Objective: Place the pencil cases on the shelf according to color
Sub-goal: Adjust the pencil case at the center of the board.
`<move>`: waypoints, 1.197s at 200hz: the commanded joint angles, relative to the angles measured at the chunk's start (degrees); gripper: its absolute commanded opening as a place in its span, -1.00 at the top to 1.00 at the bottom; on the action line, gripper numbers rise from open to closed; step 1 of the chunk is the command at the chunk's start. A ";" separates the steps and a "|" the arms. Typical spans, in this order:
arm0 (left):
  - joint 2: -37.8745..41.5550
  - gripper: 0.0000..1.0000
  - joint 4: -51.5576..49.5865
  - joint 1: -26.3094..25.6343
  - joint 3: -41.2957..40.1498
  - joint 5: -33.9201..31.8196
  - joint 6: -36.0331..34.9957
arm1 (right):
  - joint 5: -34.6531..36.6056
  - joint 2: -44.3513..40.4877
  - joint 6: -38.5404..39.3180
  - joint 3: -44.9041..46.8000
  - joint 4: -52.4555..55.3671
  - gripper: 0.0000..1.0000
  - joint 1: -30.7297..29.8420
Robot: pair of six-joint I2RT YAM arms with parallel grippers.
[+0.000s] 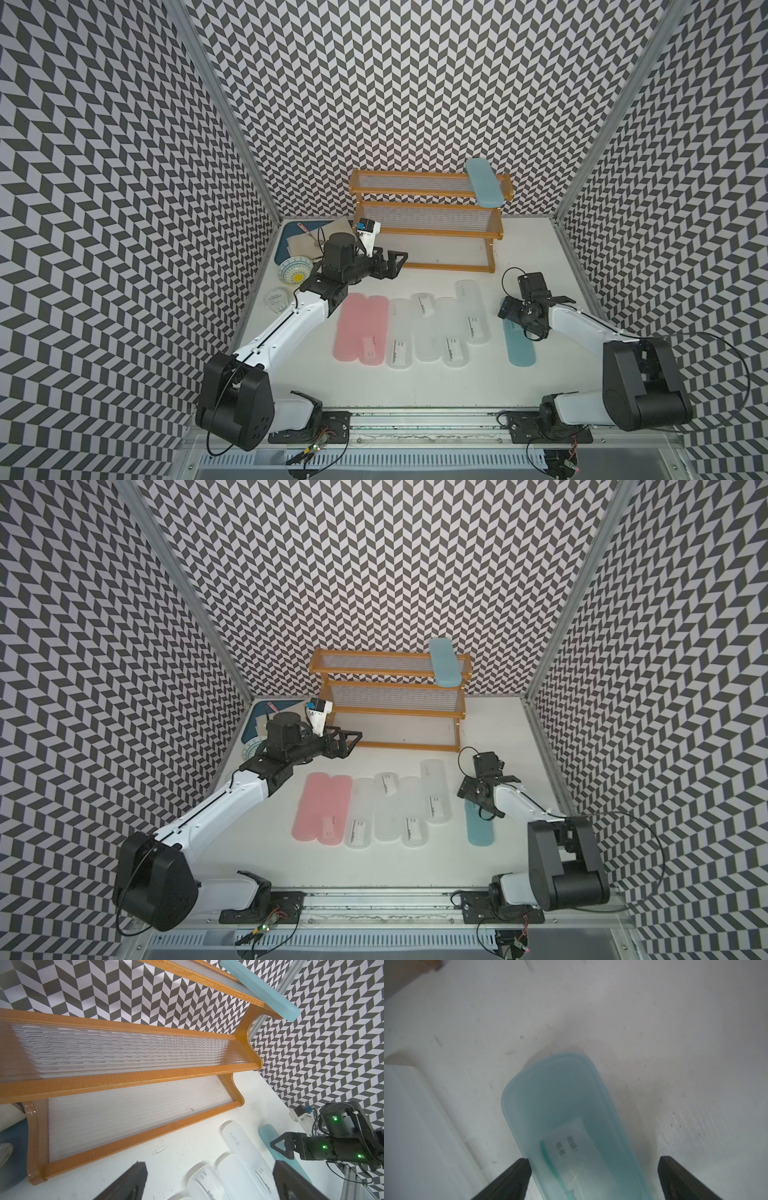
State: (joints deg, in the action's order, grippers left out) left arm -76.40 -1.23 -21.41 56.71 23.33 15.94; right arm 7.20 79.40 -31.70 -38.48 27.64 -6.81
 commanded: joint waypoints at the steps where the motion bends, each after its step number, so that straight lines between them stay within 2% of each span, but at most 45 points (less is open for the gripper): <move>1: -0.15 -0.99 0.11 -0.25 0.73 0.17 -0.47 | -1.25 -1.25 -1.96 2.66 1.04 -0.99 -1.73; 26: 0.25 -0.99 0.36 -0.29 0.54 0.01 -0.48 | -2.90 -0.37 -2.52 4.11 -0.58 -0.99 -2.33; 85: -0.23 -0.99 0.31 -0.30 0.60 0.02 -0.57 | -3.82 8.13 -1.48 2.48 -4.95 -0.99 -2.36; 179: -0.72 -0.99 -0.27 -0.26 0.96 -0.25 -0.83 | 0.16 19.36 3.13 -12.98 -3.56 -0.85 -0.39; 204: -0.59 -0.99 -0.45 -0.26 1.04 -0.41 -1.06 | 0.66 17.11 3.47 -14.25 -1.26 -0.91 -0.36; 239: -0.28 -0.99 -0.17 -0.29 0.99 -0.15 -0.78 | 1.86 6.61 1.16 -8.69 2.13 -0.99 -1.36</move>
State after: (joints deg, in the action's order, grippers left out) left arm -76.82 -1.39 -21.41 56.71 23.20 15.90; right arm 9.04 93.54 -28.80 -50.50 25.71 -7.40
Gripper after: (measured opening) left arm 0.993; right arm 0.995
